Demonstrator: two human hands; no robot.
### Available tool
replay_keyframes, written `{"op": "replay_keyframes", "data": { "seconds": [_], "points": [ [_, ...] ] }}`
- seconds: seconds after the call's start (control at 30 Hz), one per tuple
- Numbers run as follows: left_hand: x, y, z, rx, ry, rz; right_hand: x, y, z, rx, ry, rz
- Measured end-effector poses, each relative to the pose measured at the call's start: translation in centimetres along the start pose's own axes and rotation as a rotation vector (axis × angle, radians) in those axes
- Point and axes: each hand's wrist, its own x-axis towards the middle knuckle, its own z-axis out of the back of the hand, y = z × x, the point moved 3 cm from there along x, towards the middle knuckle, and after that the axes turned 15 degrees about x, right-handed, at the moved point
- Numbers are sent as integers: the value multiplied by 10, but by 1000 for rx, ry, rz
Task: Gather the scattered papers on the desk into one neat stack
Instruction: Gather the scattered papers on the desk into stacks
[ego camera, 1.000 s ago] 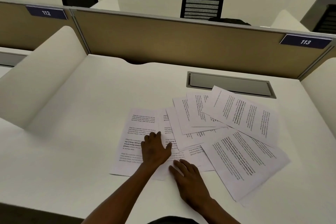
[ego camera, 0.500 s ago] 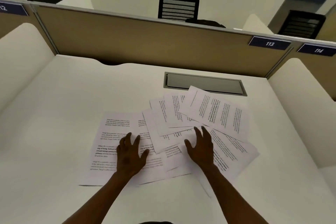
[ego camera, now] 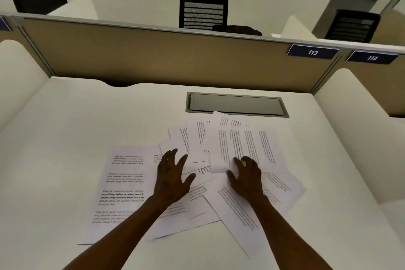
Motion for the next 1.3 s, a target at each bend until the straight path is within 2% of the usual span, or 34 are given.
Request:
{"op": "replay_keyframes", "data": {
  "seconds": [0.23, 0.3, 0.4, 0.47, 0.57, 0.67, 0.73, 0.8, 0.9, 1.03, 1.17, 1.3],
  "points": [
    [78, -40, 2, 47, 76, -232, -35, -4, -13, 147, -22, 115],
    [101, -53, -1, 79, 150, -284, -46, 1, -19, 151, -6, 182],
    [129, -69, -10, 190, 302, -361, -63, 7, -23, 204, -30, 187],
    [146, -78, -14, 266, 372, -411, -70, 3, -17, 284, -143, 108],
    [163, -86, -21, 280, 502, -424, -86, -17, -7, 357, -345, -133],
    [166, -88, -32, 289, 590, -425, -108, -50, -3, 307, -409, -355],
    [163, -88, -39, 269, 568, -427, -120, -66, -4, 240, -371, -358],
    [157, -87, -42, 234, 487, -420, -126, -75, -6, 182, -350, -292],
    [137, -89, -45, 220, 386, -428, -127, -79, -5, 174, -340, -292],
    [99, -90, -49, 168, 341, -419, -125, -76, 0, 275, -375, -316],
    [60, -93, -55, -2, 325, -288, -127, -77, 13, 495, -446, -327],
    [26, -104, -61, 9, 349, -229, -126, -75, 14, 465, -406, -370]
  ]
}}
